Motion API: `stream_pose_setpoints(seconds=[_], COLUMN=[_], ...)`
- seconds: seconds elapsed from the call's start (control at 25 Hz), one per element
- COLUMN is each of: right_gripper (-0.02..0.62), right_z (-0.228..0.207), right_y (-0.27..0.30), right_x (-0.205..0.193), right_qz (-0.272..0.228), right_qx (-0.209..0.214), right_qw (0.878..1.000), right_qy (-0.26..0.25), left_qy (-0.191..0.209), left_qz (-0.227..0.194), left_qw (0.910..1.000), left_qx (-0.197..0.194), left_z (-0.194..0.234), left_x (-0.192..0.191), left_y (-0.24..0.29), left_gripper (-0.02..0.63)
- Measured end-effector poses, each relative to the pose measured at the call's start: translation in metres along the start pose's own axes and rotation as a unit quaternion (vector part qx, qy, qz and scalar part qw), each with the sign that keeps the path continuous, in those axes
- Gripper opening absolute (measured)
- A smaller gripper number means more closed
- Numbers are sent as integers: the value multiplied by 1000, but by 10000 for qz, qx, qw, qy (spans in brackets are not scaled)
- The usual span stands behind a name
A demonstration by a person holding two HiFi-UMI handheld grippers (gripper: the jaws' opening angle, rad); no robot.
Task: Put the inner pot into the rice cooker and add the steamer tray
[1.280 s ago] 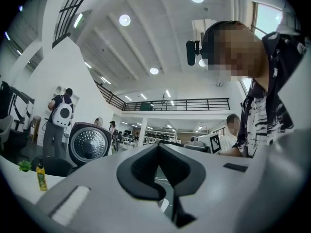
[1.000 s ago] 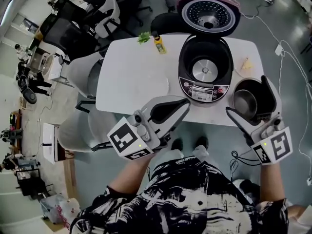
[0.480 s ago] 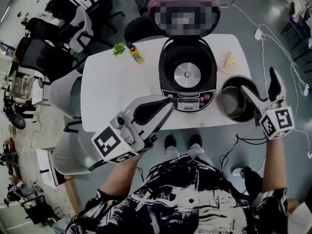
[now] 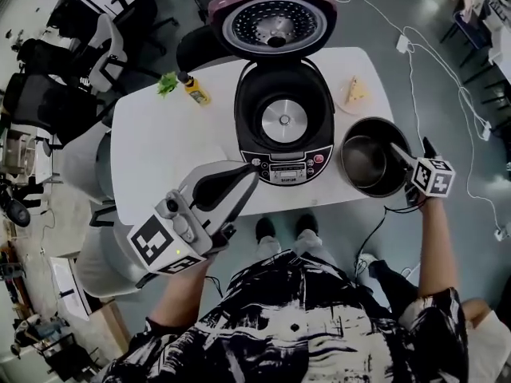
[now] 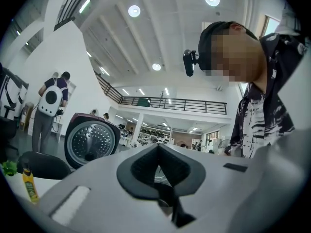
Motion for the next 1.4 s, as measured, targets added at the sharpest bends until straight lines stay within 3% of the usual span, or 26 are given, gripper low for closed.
stream_pose_setpoints(seconds=[0.16,0.32,0.6,0.64,0.72,0.8,0.88,1.16,1.4], right_gripper=[540,539,527,502,384,147,72,15,3], right_z=[-17,-26,-25,-25,-28,-32,-33,-35,-36], right_y=[25,41,56,56,55,54,56,62,55], right_x=[-35,-52,-66,-68,-73,-78,-83,-84,-87], right_qz=[629,1088,2221,2370,2723,3106,3302,3640,3647], right_qx=[-143,-1,204,175,-8,-283,-357,-568,-658], right_qw=[9958,9860,9632,9589,9507,9412,9337,9199,9093], right_qy=[647,1266,1499,1551,1487,1298,1340,1343,1895], left_qy=[-45,-73,-122,-126,-139,-154,-157,-138,-107], left_qz=[27,40,34,30,36,40,52,81,67], left_qw=[10000,9999,9999,9999,9999,9999,9999,9999,9999], left_qx=[60,68,34,17,-9,-27,-48,-54,-3], left_z=[4,7,8,8,6,5,4,0,-2], left_x=[-3,-6,-10,-10,-10,-10,-11,-11,-6], left_y=[-1,4,12,13,16,18,20,19,12], left_gripper=[5,5,5,5,5,5,5,5,5])
Point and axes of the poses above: the fingertips, and each gripper's own axes: y forward along the fingers, z to its left, x out of its top, the point moved 9 cm from there along -y, backward along the fingers, and after that the axes turned 3 degrees about x, right-handed, at the moved point
